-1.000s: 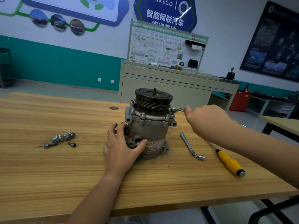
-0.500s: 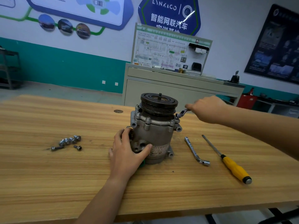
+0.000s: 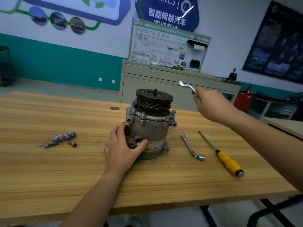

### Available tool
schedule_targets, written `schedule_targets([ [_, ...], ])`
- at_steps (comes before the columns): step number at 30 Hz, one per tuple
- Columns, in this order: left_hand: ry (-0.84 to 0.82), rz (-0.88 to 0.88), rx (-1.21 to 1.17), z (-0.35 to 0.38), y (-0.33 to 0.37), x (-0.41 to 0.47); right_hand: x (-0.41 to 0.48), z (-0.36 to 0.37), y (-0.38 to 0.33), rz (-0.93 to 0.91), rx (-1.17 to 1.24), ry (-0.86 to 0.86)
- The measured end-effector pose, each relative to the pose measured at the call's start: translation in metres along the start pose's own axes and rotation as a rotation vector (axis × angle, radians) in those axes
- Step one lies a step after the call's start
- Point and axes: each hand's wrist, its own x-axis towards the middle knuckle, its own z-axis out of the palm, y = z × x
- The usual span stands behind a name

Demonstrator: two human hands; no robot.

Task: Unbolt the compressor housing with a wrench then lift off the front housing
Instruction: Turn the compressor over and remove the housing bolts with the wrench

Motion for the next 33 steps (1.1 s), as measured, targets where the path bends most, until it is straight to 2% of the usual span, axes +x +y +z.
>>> schedule_targets([
  [2, 0.004, -0.002, 0.005, 0.0, 0.0, 0.001, -0.018, -0.002, -0.003, -0.008, -0.133, -0.139],
  [4, 0.009, -0.006, 0.014, 0.001, -0.001, 0.0, -0.029, 0.002, -0.008, -0.03, -0.223, -0.186],
  [12, 0.008, -0.01, 0.005, -0.001, -0.001, -0.002, -0.023, 0.002, -0.03, -0.183, -0.54, -0.198],
  [17, 0.01, -0.016, -0.01, -0.001, -0.001, -0.002, -0.007, -0.016, -0.024, -0.28, -0.553, -0.28],
  [24, -0.001, -0.021, -0.038, -0.001, 0.0, 0.0, -0.018, -0.005, -0.02, -0.221, -0.476, -0.376],
  [29, -0.009, -0.022, -0.053, -0.002, 0.0, 0.0, -0.006, -0.009, -0.018, -0.322, -0.547, -0.363],
  [33, -0.014, -0.035, -0.067, -0.003, 0.0, -0.001, 0.001, -0.005, -0.002, -0.303, -0.629, -0.377],
])
